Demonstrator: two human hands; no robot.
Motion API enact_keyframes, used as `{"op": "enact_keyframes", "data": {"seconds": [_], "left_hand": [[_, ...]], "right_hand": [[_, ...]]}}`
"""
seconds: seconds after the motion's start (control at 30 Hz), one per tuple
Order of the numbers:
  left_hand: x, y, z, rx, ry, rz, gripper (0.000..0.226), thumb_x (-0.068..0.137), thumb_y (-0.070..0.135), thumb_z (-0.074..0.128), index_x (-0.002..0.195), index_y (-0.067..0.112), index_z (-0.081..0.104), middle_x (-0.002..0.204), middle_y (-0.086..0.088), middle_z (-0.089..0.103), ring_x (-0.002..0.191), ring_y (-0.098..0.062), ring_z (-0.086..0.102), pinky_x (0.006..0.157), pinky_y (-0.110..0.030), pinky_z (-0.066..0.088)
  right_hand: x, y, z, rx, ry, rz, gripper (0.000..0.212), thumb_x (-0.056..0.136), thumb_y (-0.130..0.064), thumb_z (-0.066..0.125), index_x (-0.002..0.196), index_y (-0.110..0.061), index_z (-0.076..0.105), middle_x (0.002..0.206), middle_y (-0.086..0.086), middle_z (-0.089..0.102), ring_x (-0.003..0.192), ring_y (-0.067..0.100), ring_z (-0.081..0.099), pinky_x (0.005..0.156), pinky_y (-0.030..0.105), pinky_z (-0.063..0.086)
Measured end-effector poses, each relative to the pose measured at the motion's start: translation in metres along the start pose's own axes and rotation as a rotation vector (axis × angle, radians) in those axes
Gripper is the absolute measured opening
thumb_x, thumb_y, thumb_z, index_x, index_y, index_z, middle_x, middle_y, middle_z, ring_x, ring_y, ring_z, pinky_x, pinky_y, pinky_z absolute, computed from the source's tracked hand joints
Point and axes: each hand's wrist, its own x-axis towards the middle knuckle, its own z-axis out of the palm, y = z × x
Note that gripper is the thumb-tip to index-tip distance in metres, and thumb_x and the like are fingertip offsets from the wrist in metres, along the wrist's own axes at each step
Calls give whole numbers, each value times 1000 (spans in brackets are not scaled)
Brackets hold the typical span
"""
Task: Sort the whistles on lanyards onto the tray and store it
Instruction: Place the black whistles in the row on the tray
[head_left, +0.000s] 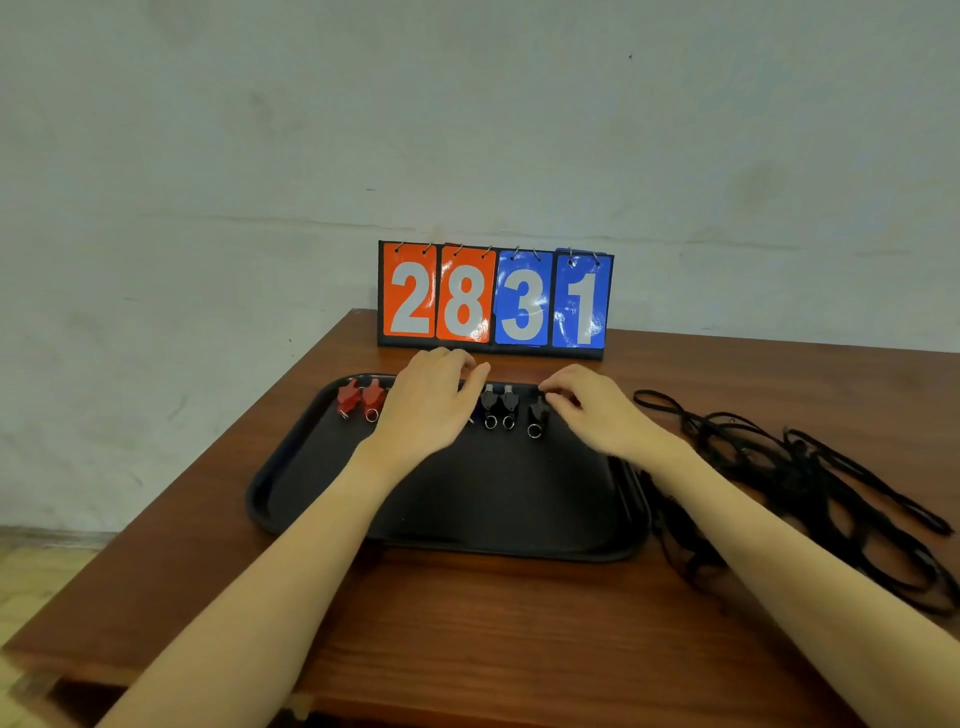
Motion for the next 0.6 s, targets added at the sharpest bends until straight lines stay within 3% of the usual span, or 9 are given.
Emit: {"op": "enact_keyframes", "data": {"seconds": [0.13, 0.6], "left_hand": [[0, -1, -2, 8, -9, 5, 39, 99, 40, 42, 126, 16, 57, 124, -2, 61, 115, -14, 55, 93, -25, 41], [0, -2, -4, 14, 10, -11, 39, 99, 40, 42, 126, 15, 57, 124, -4, 61, 115, -16, 55, 97, -30, 43]], "right_hand": [[-19, -2, -3, -162, -181, -126, 38, 99, -23, 45, 136, -15, 51, 142, 1, 50, 130, 16, 45, 110, 35, 36], [-12, -5, 2, -180, -191, -124, 43, 100, -26, 45, 140, -12, 45, 148, 2, 43, 136, 18, 39, 111, 39, 35]]}}
